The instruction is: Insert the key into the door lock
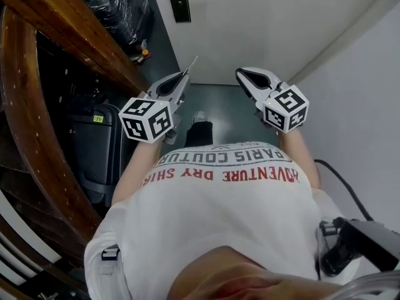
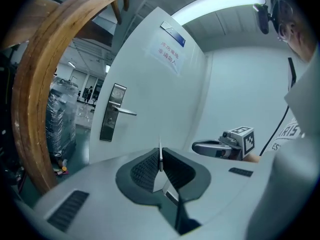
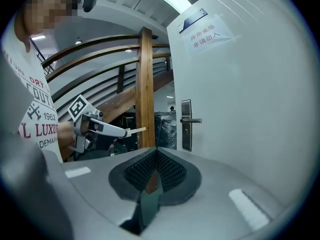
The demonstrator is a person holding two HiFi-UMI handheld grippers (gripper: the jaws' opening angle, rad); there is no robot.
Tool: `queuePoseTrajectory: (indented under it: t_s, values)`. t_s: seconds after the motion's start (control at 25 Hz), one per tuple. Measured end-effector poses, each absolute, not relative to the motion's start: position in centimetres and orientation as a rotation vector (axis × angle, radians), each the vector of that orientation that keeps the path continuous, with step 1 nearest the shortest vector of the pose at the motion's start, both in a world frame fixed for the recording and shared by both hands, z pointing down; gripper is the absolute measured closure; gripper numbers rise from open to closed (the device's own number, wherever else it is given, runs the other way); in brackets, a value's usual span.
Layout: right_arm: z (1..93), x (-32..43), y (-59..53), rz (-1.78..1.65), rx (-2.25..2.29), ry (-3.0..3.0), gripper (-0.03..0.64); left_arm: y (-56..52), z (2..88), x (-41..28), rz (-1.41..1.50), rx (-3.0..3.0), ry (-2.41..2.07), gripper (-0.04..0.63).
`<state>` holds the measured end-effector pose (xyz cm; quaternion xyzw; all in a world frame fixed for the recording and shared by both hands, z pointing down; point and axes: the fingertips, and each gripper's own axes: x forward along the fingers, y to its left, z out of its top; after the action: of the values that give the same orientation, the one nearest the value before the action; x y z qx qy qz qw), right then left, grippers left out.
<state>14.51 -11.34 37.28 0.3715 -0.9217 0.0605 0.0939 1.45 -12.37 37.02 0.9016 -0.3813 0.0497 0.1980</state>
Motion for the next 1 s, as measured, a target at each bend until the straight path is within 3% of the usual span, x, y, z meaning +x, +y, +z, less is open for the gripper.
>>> queuePoseTrajectory:
  t_s: [0.36, 0.6, 1.0]
  values:
    - [40.3, 14.3, -22.6, 0.176, 1.064, -2.667, 0.612, -25.2, 39.9, 3.6, 0.172, 2.482, -0.975, 0.572]
    - [38.3, 13.6, -31.4, 0.115, 1.093, -2.688, 0.571, -30.7, 41.0, 3.0, 0.185, 2.431, -0.975, 0.572]
    - [35.9, 10.7, -41.2, -0.045, 1.089, -2.721, 0.4, -34.1, 41.4, 0.4, 0.175, 2.379, -1.011, 0.572]
